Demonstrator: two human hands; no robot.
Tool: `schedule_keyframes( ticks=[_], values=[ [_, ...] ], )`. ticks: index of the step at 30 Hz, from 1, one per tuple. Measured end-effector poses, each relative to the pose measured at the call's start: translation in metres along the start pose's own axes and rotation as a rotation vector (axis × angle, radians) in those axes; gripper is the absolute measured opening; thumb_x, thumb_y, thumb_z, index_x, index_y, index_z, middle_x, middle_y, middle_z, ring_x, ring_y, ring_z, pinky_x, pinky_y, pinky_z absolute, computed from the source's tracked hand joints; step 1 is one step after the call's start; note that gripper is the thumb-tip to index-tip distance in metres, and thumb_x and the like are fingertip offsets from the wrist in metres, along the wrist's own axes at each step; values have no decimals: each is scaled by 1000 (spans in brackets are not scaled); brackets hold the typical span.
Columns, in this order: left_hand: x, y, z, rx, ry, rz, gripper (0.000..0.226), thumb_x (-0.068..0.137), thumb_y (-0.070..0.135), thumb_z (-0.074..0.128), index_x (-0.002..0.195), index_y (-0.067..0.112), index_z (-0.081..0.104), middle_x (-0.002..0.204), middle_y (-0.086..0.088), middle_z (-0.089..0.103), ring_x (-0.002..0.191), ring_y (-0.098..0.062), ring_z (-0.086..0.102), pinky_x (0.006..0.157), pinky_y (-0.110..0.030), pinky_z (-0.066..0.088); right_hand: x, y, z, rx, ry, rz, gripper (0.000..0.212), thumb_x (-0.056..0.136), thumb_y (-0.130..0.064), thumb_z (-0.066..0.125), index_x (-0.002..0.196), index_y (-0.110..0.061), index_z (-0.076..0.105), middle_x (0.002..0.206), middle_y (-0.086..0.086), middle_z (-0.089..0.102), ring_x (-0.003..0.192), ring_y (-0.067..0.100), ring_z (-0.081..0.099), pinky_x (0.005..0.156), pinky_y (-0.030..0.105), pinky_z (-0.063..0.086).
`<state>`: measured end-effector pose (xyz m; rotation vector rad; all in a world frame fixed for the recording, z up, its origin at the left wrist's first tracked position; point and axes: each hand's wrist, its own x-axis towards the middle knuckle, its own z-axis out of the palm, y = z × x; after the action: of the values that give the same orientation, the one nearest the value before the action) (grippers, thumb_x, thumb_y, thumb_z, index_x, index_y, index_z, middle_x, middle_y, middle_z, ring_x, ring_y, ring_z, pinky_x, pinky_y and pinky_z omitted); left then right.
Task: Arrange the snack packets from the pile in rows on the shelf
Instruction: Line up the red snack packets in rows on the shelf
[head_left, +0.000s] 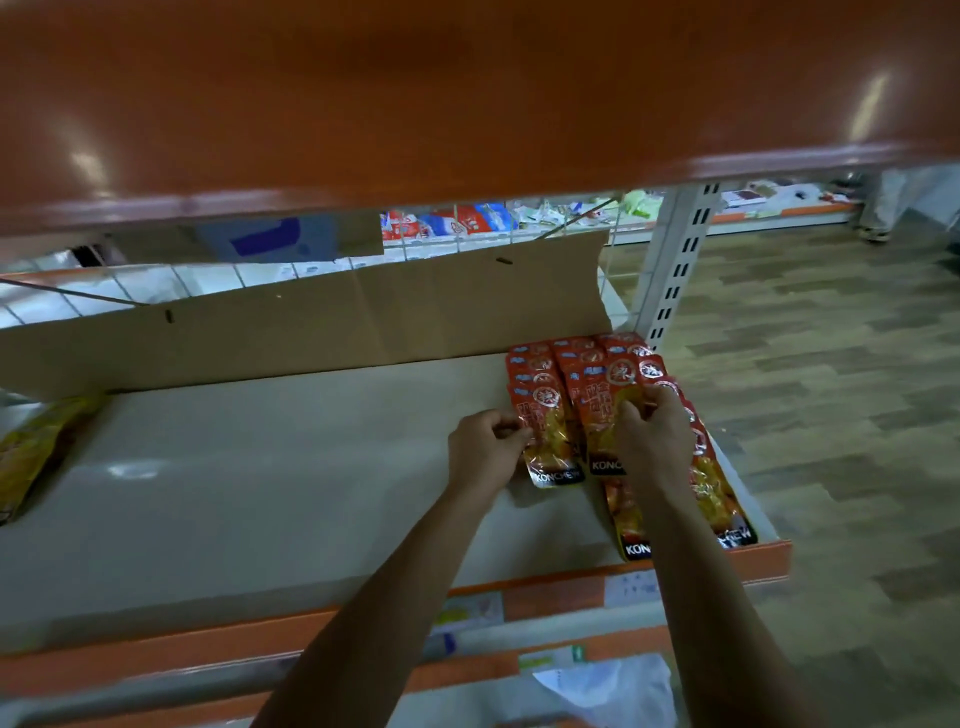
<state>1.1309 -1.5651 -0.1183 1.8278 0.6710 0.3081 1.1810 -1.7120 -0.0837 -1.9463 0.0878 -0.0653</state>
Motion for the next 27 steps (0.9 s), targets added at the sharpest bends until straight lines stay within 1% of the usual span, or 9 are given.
schedule_keyframes(
  ticks=[7,10,14,17,19,21,22,24,27],
  values=[
    [-6,7,9,183,43,73,20,82,26,73,100,16,72,96,1,72,89,-12,66,84,-35,56,4,3,-8,52,-46,-23,15,94,-14,50,108,-19,53,90,0,61,78,18,63,68,37,55],
    [-8,8,12,221,57,83,23,83,26,73,102,13,70,98,0,72,89,-13,66,83,-34,56,6,3,-10,32,-54,-26,21,94,-13,50,115,-16,53,87,-2,59,77,18,61,69,40,53],
    [-11,9,12,291,89,103,25,82,29,74,102,14,69,97,2,71,88,-11,65,77,-24,51,8,3,-10,28,-77,-34,25,93,-12,52,118,-16,53,85,-3,59,73,17,60,62,35,51],
    [-14,13,10,349,205,156,29,86,34,69,108,16,64,99,4,66,88,-11,63,73,-21,46,6,3,-10,39,-103,-48,26,93,-11,50,118,-14,54,89,0,61,74,16,60,59,30,47],
    [-14,18,10,293,243,215,28,90,35,64,110,17,64,97,7,65,84,-7,63,67,-13,44,4,2,-8,50,-135,-53,26,94,-10,48,119,-15,55,91,0,62,76,16,61,62,32,52],
    [-15,26,11,182,181,220,32,90,39,62,115,18,63,94,13,63,80,1,60,63,-3,40,2,1,-5,59,-181,-48,28,96,-11,47,122,-16,55,96,-2,62,81,12,62,67,32,55],
    [-15,29,12,129,129,206,36,90,41,62,118,19,62,96,13,63,82,2,60,66,-5,43,0,0,-3,62,-202,-51,29,96,-12,48,124,-16,55,95,-5,62,81,9,61,68,29,55],
    [-14,30,15,17,31,155,38,88,39,65,121,19,61,102,8,68,91,-5,65,76,-18,53,-3,0,-1,46,-224,-84,31,96,-11,49,126,-16,56,93,-12,59,80,3,58,66,23,51],
    [-17,28,16,-154,-35,63,39,86,30,69,121,13,61,107,-2,71,97,-15,68,85,-36,57,-9,0,-2,-25,-219,-179,30,95,-11,50,124,-13,59,102,-3,62,88,10,60,67,18,46]
  ],
)
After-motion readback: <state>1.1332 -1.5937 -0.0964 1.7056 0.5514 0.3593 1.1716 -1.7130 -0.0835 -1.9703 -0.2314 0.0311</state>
